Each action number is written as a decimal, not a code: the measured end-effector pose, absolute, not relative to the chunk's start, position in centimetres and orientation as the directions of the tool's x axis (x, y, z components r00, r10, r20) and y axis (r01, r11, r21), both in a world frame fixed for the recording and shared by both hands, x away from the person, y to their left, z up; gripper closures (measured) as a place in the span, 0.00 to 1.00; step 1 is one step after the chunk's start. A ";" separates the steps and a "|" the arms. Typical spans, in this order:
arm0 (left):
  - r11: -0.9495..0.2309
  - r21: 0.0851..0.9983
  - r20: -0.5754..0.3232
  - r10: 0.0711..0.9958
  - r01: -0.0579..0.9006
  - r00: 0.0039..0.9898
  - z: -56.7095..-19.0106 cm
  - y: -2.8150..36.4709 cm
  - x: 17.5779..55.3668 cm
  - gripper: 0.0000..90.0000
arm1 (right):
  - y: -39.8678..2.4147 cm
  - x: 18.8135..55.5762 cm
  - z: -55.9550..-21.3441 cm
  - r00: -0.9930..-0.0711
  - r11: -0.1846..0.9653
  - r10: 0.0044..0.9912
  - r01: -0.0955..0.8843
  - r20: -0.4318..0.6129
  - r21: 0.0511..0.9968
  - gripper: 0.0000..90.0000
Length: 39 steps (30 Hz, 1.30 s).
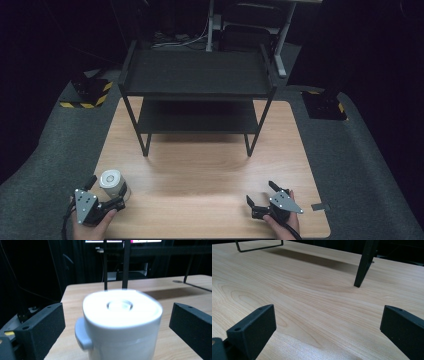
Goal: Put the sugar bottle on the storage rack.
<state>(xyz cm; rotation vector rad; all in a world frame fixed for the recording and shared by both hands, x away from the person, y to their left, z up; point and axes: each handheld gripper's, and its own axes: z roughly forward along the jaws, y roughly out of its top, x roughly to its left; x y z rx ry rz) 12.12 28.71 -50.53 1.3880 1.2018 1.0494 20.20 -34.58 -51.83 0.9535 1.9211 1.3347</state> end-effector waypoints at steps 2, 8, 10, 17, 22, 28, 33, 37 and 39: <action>-0.020 0.987 -0.002 0.991 0.157 0.137 -50.9 28.7 12.2 0.01 | -34.6 20.2 -51.8 -0.558 0.235 0.826 0.215 -0.078 0.948 0.00; -0.017 0.982 -0.009 0.991 0.190 0.136 -51.6 28.6 12.4 0.01 | -34.6 20.3 -51.9 -0.559 0.234 0.825 0.214 -0.078 0.948 0.00; -0.014 0.980 -0.014 0.991 0.199 0.135 -51.9 28.4 12.4 0.02 | -34.6 20.2 -51.9 -0.558 0.234 0.826 0.214 -0.078 0.949 0.00; -0.008 0.980 -0.017 0.992 0.199 0.124 -52.4 28.1 12.4 0.11 | -34.6 20.2 -51.9 -0.557 0.233 0.827 0.213 -0.078 0.949 0.00; 0.023 0.983 -0.044 0.993 0.182 0.110 -52.7 28.0 12.1 0.19 | -34.6 20.2 -51.9 -0.557 0.233 0.827 0.212 -0.078 0.949 0.00; 0.028 0.984 -0.046 0.994 0.175 0.100 -52.8 28.0 12.1 0.26 | -34.6 20.2 -51.9 -0.556 0.232 0.827 0.212 -0.078 0.949 0.00; 0.012 0.990 -0.025 0.996 0.140 0.089 -52.9 27.3 11.9 0.32 | -34.6 20.2 -51.9 -0.555 0.230 0.828 0.211 -0.077 0.950 0.00; 0.012 0.990 -0.025 0.996 0.139 0.088 -52.9 27.3 11.9 0.32 | -34.6 20.2 -51.9 -0.554 0.229 0.829 0.212 -0.077 0.950 0.00; 0.008 0.990 -0.020 0.996 0.140 0.086 -52.8 27.2 11.9 0.32 | -34.6 20.2 -51.9 -0.554 0.230 0.829 0.211 -0.078 0.950 0.00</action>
